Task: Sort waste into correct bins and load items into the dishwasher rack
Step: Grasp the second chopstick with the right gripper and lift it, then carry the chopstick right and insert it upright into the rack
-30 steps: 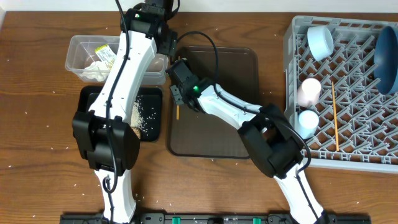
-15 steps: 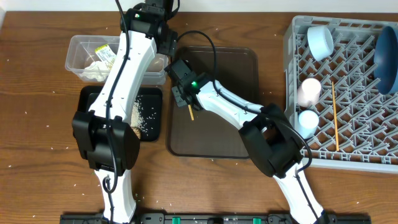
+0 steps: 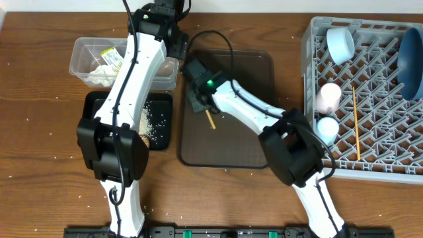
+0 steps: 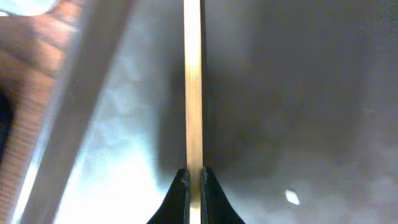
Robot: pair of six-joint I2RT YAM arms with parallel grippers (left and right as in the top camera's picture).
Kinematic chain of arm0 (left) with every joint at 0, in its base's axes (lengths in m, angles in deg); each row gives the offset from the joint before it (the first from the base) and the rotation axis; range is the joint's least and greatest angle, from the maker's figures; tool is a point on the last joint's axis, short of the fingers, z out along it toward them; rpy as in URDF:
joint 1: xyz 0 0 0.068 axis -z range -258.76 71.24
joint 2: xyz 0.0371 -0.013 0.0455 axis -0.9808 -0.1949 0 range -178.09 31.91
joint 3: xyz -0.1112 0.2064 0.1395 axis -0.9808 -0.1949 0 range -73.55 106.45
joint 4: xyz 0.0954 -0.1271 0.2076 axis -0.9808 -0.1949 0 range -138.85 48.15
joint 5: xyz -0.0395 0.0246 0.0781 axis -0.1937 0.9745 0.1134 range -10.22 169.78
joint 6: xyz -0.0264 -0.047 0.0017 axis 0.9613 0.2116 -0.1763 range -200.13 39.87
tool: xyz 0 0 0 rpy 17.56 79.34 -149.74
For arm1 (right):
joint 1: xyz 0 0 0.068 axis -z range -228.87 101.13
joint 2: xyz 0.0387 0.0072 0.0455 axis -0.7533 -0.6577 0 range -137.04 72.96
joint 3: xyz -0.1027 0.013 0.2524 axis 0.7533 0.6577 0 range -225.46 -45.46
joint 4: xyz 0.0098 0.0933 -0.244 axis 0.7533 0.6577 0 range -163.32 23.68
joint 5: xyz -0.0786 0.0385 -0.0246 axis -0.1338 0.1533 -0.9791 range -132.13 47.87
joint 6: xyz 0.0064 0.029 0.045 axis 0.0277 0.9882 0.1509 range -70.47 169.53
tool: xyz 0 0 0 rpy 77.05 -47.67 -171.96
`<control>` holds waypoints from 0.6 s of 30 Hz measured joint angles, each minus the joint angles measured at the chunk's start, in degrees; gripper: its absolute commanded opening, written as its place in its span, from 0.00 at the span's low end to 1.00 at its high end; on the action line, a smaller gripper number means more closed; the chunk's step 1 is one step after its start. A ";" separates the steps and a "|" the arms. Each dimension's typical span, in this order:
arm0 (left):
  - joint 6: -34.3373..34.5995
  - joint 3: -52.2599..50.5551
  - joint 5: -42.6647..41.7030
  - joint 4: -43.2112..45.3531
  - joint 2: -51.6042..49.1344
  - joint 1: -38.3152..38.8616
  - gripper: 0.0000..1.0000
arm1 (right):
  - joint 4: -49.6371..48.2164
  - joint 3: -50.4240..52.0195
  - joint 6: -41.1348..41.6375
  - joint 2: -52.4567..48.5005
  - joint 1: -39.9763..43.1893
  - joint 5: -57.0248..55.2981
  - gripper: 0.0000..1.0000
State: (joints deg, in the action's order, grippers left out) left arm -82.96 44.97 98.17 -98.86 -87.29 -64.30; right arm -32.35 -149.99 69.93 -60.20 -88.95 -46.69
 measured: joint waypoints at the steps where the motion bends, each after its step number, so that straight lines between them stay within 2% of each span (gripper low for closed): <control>1: 0.00 0.00 0.00 0.02 0.00 0.00 0.98 | 0.66 0.00 0.02 0.20 0.50 0.11 0.01; 18: 0.00 0.00 0.00 0.00 0.00 0.00 0.98 | 11.19 -0.02 -2.43 8.63 10.99 1.49 0.01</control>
State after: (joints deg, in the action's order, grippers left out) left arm -82.96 44.97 98.17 -98.86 -87.29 -64.30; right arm -21.16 -150.02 67.51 -51.57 -77.95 -45.20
